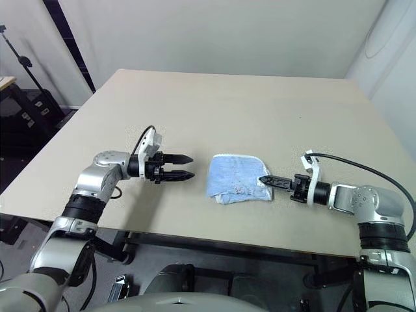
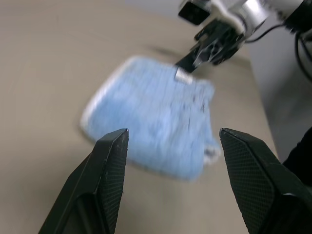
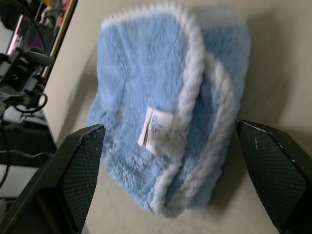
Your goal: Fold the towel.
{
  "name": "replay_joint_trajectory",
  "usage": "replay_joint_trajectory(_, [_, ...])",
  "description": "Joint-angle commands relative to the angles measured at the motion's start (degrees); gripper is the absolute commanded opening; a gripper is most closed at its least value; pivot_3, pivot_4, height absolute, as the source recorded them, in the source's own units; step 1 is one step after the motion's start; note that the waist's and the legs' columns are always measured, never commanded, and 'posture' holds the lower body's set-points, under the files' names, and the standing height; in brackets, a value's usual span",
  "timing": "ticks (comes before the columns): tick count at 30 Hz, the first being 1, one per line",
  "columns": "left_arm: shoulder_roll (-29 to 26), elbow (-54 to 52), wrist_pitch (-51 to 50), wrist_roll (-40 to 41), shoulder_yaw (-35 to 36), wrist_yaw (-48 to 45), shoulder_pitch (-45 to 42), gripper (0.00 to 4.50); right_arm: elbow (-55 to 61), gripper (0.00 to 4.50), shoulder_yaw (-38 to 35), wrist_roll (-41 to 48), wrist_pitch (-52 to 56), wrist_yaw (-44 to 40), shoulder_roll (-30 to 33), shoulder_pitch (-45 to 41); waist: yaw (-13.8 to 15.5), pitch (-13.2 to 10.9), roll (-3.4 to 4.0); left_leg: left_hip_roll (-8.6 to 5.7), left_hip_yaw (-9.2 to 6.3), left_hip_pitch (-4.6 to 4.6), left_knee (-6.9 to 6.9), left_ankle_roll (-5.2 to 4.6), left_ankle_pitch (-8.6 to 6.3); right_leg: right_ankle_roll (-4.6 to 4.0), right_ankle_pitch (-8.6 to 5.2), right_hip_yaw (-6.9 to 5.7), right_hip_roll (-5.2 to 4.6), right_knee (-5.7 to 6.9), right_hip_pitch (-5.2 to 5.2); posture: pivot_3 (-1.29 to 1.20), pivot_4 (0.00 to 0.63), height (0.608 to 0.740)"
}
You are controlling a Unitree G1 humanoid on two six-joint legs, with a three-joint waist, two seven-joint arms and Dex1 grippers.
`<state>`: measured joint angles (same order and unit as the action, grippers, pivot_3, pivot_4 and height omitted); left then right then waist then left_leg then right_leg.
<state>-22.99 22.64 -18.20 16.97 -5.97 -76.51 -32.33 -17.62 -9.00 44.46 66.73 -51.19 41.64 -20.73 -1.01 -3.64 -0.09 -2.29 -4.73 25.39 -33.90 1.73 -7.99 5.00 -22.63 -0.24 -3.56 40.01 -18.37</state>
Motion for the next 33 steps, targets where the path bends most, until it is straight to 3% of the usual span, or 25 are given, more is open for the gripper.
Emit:
replay_joint_trajectory(1, [1.91, -3.13, 0.53, 0.51, -0.51, 2.62, 0.43, 3.13, -1.62, 4.47, 3.1, -2.07, -0.51, -1.81, -1.69, -2.44, -0.05, -0.01, -0.04, 0.0, 0.0, -0.02, -0.02, -0.01, -0.01, -0.03, -0.01, 0.01, 0.0, 0.0, 0.01, 0.0, 0.0, 0.709])
replay_joint_trajectory(9, [3.02, -3.81, 1.91, -0.35, -2.35, 4.52, 1.56, 3.13, -1.71, 4.47, 7.42, -3.94, 1.39, -4.37, -6.01, -4.55, -1.81, 0.04, -0.1, 0.04, -0.04, -0.05, 0.01, 0.01, -0.02, -0.1, 0.02, 0.02, 0.04, 0.0, 0.0, 0.0, 0.0, 0.709])
replay_joint_trajectory(10, [3.06, -3.5, 2.04, -0.36, -2.38, 4.72, 1.36, 3.17, -1.79, 4.3, 7.72, -4.09, 1.62, -4.66, -6.19, -4.65, -1.83, 0.04, -0.1, 0.04, -0.04, -0.05, 0.02, 0.01, -0.02, -0.07, 0.03, 0.02, 0.04, 0.0, -0.01, 0.0, 0.0, 0.709])
replay_joint_trajectory(13, [3.15, -2.75, 3.53, -0.78, -2.48, 5.23, 0.97, 3.18, -2.39, 3.6, 8.35, -4.36, 2.21, -5.72, -6.4, -4.7, -1.66, 0.04, -0.1, 0.04, -0.06, -0.05, 0.12, 0.01, -0.01, 0.09, 0.11, 0.01, 0.05, 0.0, -0.06, 0.0, 0.0, 0.709])
replay_joint_trajectory(19, [3.83, -1.17, 5.35, -0.98, -2.59, 5.53, 0.52, 3.18, -6.62, 1.3, 7.39, -6.13, 3.0, -3.69, -8.21, -6.61, -1.64, 0.06, -0.13, 0.02, -0.05, -0.04, 0.11, 0.01, -0.02, 0.1, 0.11, 0.01, 0.04, -0.01, -0.06, 0.0, 0.0, 0.709])
replay_joint_trajectory(23, [4.43, 0.59, 5.96, -1.47, -2.6, 5.67, -0.41, 3.18, -5.94, 0.02, 3.46, -4.58, 4.33, -2.84, -8.99, -6.36, -1.61, 0.25, -0.43, 0.03, -0.1, -0.12, 0.02, 0.1, -0.07, -0.17, 0.04, 0.01, 0.05, -0.01, 0.03, 0.0, 0.0, 0.709])
replay_joint_trajectory(27, [4.58, 2.81, 6.54, -1.25, -2.34, 5.0, -1.82, 3.18, 2.33, 0.02, -3.06, -0.79, 5.6, 0.62, -11.3, -2.88, -1.4, 0.24, -0.43, -0.01, -0.09, -0.06, 0.0, 0.18, -0.13, -0.22, 0.07, 0.03, -0.04, -0.04, 0.0, 0.0, 0.0, 0.709])
replay_joint_trajectory(33, [5.02, 5.75, 7.41, -0.72, -1.65, 4.34, -3.84, 3.18, 22.87, 0.02, -26.18, 11.77, -0.9, 18.4, -22.8, 2.23, -1.19, 0.18, -0.28, -0.01, -0.1, 0.45, 0.05, 0.02, -0.01, 0.07, 0.18, 0.03, -0.01, -0.02, -0.46, 0.0, 0.0, 0.709])
